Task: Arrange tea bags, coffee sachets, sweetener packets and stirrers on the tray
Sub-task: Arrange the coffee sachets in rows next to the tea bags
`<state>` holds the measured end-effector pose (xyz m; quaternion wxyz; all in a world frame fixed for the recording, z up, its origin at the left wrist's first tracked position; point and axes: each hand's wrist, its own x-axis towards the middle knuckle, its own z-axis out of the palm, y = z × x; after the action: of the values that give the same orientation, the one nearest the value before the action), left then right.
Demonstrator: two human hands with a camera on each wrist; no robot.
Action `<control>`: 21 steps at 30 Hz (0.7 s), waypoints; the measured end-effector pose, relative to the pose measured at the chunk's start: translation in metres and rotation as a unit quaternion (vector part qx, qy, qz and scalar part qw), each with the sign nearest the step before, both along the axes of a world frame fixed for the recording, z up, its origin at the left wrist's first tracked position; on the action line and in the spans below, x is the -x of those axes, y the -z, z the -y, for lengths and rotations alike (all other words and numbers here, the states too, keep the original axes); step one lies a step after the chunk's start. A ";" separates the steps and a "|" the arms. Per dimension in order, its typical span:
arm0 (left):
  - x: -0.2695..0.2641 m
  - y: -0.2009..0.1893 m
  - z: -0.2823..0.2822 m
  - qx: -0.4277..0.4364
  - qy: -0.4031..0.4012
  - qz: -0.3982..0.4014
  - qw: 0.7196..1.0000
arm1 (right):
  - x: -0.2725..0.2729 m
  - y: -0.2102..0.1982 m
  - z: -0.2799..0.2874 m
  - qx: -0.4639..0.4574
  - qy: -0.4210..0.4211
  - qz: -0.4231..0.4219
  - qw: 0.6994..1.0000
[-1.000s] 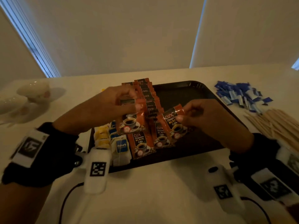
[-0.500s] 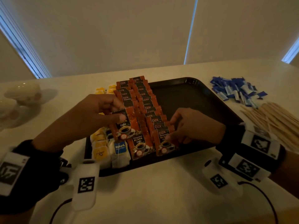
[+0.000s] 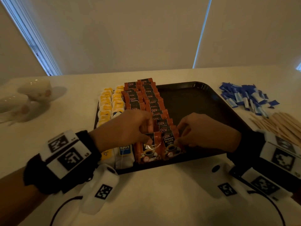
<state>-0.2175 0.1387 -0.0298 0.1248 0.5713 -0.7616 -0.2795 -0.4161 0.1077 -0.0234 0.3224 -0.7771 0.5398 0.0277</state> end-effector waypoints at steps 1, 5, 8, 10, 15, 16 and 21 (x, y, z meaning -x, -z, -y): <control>0.000 0.001 -0.001 0.013 0.004 0.033 0.999 | 0.000 0.000 -0.001 -0.003 -0.004 -0.002 1.000; -0.001 0.003 -0.003 0.078 0.018 0.158 0.984 | 0.000 -0.002 -0.006 0.010 -0.025 -0.026 0.999; 0.000 0.006 -0.004 0.092 0.027 0.211 0.973 | -0.003 -0.003 -0.012 0.013 -0.041 -0.035 0.998; 0.001 0.009 -0.005 0.104 0.026 0.233 0.967 | -0.003 -0.004 -0.012 0.011 -0.047 -0.031 0.998; -0.003 0.008 -0.006 0.124 0.034 0.246 0.961 | -0.002 -0.004 -0.008 0.010 -0.042 -0.029 0.999; -0.004 0.006 -0.006 0.110 0.033 0.247 0.962 | -0.002 -0.004 -0.008 0.000 -0.045 -0.028 0.999; -0.027 -0.025 0.002 0.118 -0.090 0.141 0.979 | 0.000 -0.012 -0.002 0.002 0.027 0.022 0.999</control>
<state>-0.1907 0.1371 -0.0052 0.1071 0.6521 -0.7448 -0.0921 -0.4164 0.1092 -0.0116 0.3331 -0.7633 0.5535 0.0005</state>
